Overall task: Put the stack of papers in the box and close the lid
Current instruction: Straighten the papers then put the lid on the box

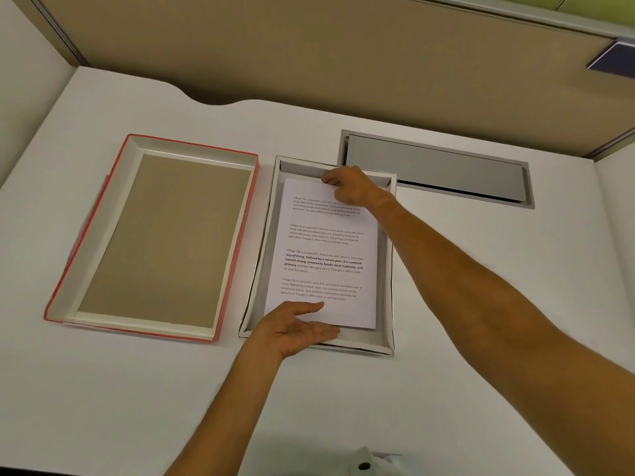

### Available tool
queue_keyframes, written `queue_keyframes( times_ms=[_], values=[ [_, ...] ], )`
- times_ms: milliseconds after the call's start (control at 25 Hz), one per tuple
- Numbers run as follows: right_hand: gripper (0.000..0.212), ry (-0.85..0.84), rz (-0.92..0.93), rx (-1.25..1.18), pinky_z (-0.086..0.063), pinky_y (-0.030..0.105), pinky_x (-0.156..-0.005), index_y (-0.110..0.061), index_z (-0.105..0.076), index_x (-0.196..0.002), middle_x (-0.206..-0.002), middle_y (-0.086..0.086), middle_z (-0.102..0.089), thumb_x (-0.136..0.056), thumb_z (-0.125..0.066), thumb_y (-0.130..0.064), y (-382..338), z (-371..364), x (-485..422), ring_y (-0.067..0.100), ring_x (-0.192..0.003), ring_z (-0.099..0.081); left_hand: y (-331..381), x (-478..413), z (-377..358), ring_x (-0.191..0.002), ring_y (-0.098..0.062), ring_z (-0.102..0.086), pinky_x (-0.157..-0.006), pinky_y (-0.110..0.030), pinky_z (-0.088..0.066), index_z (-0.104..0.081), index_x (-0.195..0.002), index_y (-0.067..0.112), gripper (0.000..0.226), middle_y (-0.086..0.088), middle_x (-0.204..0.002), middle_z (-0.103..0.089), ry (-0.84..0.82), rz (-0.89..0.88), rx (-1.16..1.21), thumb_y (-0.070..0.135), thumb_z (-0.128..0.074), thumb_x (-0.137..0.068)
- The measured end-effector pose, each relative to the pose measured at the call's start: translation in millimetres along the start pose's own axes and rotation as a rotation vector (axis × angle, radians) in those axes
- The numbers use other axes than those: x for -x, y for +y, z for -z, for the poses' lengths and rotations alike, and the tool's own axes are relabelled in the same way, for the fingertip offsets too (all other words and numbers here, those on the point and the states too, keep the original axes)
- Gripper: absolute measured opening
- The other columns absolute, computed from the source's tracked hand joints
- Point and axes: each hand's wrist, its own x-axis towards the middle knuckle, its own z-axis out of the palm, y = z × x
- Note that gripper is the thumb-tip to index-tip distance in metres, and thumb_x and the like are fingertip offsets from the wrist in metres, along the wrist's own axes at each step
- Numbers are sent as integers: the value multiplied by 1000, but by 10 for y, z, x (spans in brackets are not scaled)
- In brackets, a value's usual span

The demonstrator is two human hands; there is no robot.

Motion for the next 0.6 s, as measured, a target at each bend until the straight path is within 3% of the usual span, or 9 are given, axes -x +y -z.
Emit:
queue_keyframes(
  times_ms=[280, 400, 480, 560, 600],
  values=[
    [44, -37, 18, -41, -45, 35, -107, -4, -57, -130, -131, 15, -61, -90, -46, 8, -113, 156, -31, 29, -122, -57, -30, 278, 50, -122, -60, -51, -104, -63, -45, -49, -135, 7, 62, -43, -134, -49, -97, 19, 46, -2, -73, -78],
    [46, -17, 31, -142, -45, 33, -108, -3, -55, -132, -131, 14, -61, -89, -44, 9, -325, 287, 21, 26, -123, -57, 82, 526, 96, -118, -56, -57, -97, -61, -51, -44, -132, -10, 61, -43, -131, -53, -178, 41, 11, 8, -74, -82],
    [49, 26, 22, -283, -46, 31, -106, -3, -54, -133, -131, 14, -62, -86, -46, 11, -540, 313, 99, 24, -122, -58, 295, 652, 142, -112, -48, -65, -89, -55, -57, -57, -117, -12, 45, -38, -130, -58, -161, -152, -91, 8, -73, -81],
    [47, 75, 0, -424, -47, 32, -105, -1, -56, -131, -129, 15, -64, -85, -51, 10, -782, 237, 180, 25, -120, -60, 639, 736, 223, -101, -37, -72, -84, -43, -62, -70, -95, -2, 14, -30, -128, -63, 2, -529, -166, 1, -70, -81],
    [45, 97, -15, -500, -48, 35, -105, 2, -57, -129, -127, 18, -64, -85, -53, 8, -901, 159, 224, 28, -119, -60, 840, 782, 288, -97, -34, -72, -83, -38, -62, -70, -91, 2, 10, -27, -123, -66, 111, -722, -177, -4, -68, -83]
  ],
)
